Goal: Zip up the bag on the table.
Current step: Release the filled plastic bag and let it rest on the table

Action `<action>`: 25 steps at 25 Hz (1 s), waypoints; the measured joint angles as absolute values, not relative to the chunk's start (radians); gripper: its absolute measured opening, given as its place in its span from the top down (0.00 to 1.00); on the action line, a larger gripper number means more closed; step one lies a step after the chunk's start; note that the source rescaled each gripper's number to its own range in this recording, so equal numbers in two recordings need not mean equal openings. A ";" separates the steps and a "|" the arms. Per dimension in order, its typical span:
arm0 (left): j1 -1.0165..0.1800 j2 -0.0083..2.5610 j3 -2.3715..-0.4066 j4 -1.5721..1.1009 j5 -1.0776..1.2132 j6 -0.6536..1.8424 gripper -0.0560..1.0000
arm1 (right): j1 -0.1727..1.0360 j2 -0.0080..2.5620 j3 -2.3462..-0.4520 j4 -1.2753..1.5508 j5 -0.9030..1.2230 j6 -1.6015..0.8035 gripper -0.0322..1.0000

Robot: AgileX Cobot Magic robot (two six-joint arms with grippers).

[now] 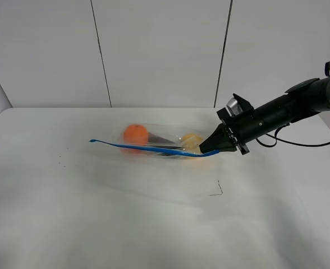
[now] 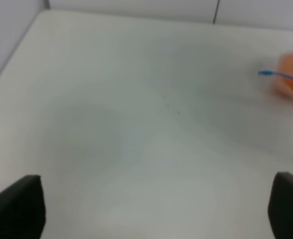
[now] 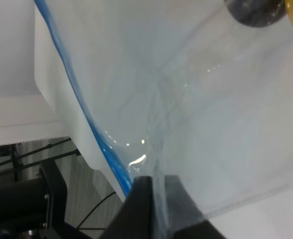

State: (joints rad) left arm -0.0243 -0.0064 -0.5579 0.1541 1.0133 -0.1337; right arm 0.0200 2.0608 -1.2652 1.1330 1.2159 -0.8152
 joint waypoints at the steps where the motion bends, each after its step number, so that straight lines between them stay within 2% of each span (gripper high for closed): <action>1: -0.024 -0.006 -0.544 0.153 1.013 -0.134 0.00 | 0.020 2.061 -1.265 1.133 1.216 -0.815 0.97; 13: -0.024 -0.006 -0.500 0.147 1.056 -0.133 0.00 | 0.020 2.061 -1.265 1.133 1.216 -0.830 0.97; 25: -0.024 -0.006 -0.496 0.081 1.056 -0.031 0.00 | 0.020 2.061 -1.265 1.133 1.216 -0.830 0.97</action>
